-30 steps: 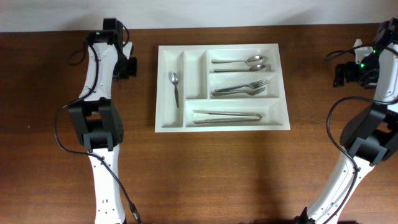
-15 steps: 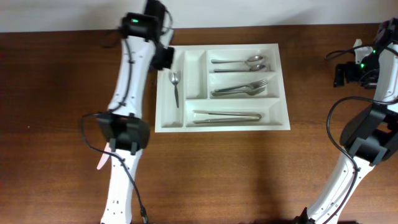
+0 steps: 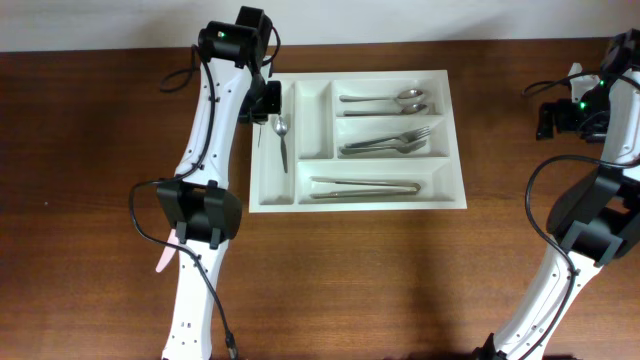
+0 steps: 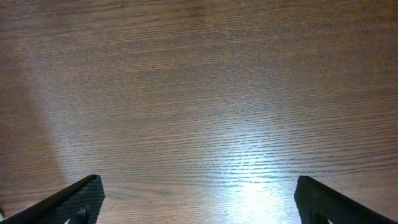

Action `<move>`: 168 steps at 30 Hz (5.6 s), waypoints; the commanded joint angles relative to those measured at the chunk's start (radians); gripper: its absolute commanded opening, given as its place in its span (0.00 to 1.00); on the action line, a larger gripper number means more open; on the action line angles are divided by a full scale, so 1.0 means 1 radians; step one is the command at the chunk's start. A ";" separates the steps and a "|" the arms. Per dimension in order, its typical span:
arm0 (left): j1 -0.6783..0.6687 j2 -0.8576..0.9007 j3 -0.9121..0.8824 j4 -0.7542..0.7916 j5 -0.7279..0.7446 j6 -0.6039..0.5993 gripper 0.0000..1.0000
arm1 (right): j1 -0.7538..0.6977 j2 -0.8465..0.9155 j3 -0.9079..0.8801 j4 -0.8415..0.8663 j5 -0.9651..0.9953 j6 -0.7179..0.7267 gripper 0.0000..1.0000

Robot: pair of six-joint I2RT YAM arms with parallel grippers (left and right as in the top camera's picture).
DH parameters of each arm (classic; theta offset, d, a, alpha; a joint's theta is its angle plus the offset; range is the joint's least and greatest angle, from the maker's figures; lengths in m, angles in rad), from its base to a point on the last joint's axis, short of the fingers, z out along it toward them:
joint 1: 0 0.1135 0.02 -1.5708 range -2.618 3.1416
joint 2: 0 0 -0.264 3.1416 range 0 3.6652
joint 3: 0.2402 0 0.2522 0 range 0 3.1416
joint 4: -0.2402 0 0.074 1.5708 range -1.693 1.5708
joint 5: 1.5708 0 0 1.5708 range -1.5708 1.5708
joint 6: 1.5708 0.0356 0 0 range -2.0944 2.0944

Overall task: Pack container
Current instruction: 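Carry the spoon right and lower it into the narrow left compartment, then open the left gripper and move it down-left over the white knife, then lower and close the left gripper on the white plastic knife handle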

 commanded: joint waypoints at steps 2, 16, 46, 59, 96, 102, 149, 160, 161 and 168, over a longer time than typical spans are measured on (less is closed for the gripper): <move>-0.014 0.010 -0.008 0.006 0.041 -0.024 0.02 | 0.004 -0.021 -0.005 0.000 0.005 -0.010 0.99; -0.032 0.109 -0.009 0.048 0.044 -0.027 0.03 | 0.004 -0.021 -0.005 0.000 0.005 -0.010 0.99; 0.013 0.085 0.250 0.074 0.030 0.108 0.50 | 0.004 -0.021 -0.005 0.000 0.005 -0.010 0.99; 0.129 -0.159 0.247 -0.004 -0.070 0.155 0.66 | 0.004 -0.021 -0.005 0.000 0.005 -0.010 0.99; 0.414 -0.902 -1.535 0.610 -0.148 0.453 0.99 | 0.004 -0.021 -0.005 0.000 0.005 -0.010 0.99; 0.414 -0.886 -1.613 0.667 -0.148 0.453 0.99 | 0.004 -0.021 -0.005 0.000 0.005 -0.010 0.99; 0.414 -0.678 -1.645 0.733 -0.091 0.558 0.94 | 0.004 -0.021 -0.005 0.000 0.005 -0.010 0.99; 0.414 -0.661 -1.645 0.750 -0.082 0.558 0.94 | 0.004 -0.021 -0.005 0.000 0.005 -0.010 0.99; 0.414 -0.659 -1.645 0.757 -0.082 0.558 0.94 | 0.004 -0.021 -0.005 0.000 0.005 -0.010 0.99; 0.414 -0.651 -1.645 0.777 -0.083 0.558 0.92 | 0.004 -0.021 -0.005 0.000 0.005 -0.010 0.99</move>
